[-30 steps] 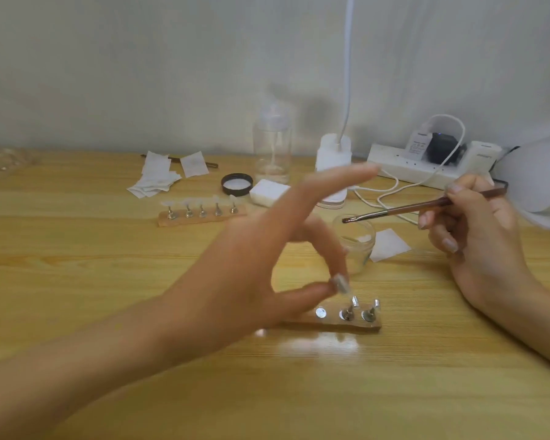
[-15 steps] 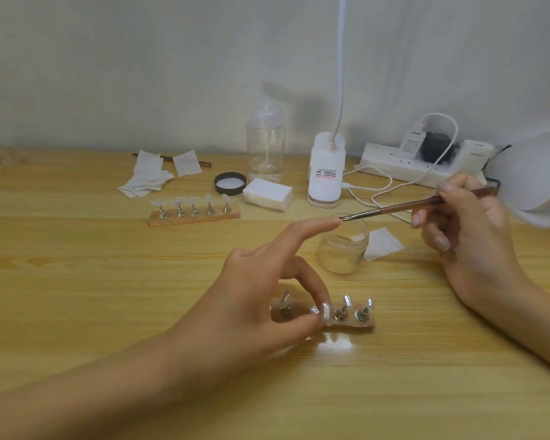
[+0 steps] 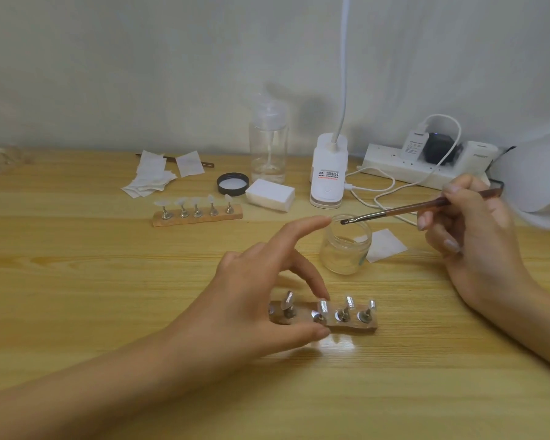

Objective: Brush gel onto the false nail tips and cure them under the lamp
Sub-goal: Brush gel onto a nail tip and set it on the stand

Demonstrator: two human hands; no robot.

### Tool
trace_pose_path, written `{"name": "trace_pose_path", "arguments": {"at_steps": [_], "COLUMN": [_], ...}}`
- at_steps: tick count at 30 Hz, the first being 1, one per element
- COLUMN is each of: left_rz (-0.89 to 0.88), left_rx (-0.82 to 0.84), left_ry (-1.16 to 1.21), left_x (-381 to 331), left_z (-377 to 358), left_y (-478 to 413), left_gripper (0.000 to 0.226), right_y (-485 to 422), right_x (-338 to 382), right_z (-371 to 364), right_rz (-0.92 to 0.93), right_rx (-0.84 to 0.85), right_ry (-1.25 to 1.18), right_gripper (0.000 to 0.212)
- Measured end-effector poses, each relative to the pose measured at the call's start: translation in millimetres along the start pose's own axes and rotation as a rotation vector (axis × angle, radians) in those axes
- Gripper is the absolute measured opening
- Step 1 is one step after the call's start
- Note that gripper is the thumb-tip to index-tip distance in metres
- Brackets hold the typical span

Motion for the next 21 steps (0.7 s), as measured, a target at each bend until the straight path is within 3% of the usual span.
{"name": "trace_pose_path", "arguments": {"at_steps": [3,8,13,15,17,21], "left_rz": [-0.07,-0.245,-0.219,-0.176,-0.137,-0.003], "left_rx": [-0.086,-0.217,-0.222,-0.237,-0.188,0.064], "left_ry": [0.022,0.121,0.119,0.099,0.039,0.084], "left_x": [-2,-18,-18,-12,-3,21], "left_z": [15,25,26,35,44,42], "left_y": [1,7,5,-2,-13,-46], "left_gripper": [0.089,0.035,0.026,0.032,0.053,0.103], "right_y": [0,-2,-2,-2,-1,-1], "right_x": [-1,-2,-2,-2,-2,-2], "right_z": [1,2,2,4,7,7], "right_rz": [-0.001,-0.002,-0.009,-0.018,-0.033,-0.055], "right_rx": [-0.01,-0.009,-0.021,-0.061,-0.112,-0.165], "right_ry": [-0.008,-0.01,-0.017,-0.038,-0.062,-0.063], "right_gripper": [0.034,0.033,0.031,0.027,0.027,0.035]}}
Point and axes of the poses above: each hand's wrist, its own y-axis away from the middle knuckle, its own z-axis out of the back of the hand, x = y × z, the point moved 5 cm from there along -y, towards the middle knuckle, and after that the axes turned 4 degrees about x, right-handed, at the moved point
